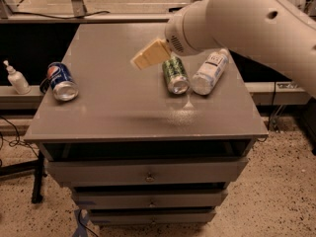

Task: Place green can upright

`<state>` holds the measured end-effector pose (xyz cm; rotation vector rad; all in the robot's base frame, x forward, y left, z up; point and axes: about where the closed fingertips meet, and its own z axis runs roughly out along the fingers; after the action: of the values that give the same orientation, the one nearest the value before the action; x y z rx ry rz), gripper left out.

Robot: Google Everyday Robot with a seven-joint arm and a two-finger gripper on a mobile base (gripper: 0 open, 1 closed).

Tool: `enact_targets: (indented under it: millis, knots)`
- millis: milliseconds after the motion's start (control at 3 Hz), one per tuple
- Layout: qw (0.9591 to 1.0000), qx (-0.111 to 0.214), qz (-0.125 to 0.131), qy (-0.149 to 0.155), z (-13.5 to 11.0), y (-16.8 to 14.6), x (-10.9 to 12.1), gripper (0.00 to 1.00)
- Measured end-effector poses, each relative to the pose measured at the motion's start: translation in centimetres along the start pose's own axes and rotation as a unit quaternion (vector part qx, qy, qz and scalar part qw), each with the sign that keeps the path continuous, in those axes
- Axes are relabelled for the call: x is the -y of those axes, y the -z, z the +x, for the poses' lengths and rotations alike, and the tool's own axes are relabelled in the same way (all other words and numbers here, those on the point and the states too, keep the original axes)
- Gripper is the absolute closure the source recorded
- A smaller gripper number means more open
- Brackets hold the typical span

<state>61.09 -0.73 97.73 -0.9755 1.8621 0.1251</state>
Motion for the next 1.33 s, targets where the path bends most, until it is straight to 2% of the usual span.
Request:
enact_targets:
  millis: [333, 667, 1000, 1333]
  knots:
    - [0.9968, -0.061, 0.026, 0.046, 1.7, -1.7, 2.5, 0.0]
    - [0.9906, -0.11, 0.055, 0.06, 3.7, -2.7, 5.2, 0.0]
    - [0.9866, -0.142, 0.068, 0.043, 5.2, -3.5, 5.9, 0.0]
    - [0.984, -0.164, 0.068, 0.014, 6.3, -4.2, 4.8, 0.0]
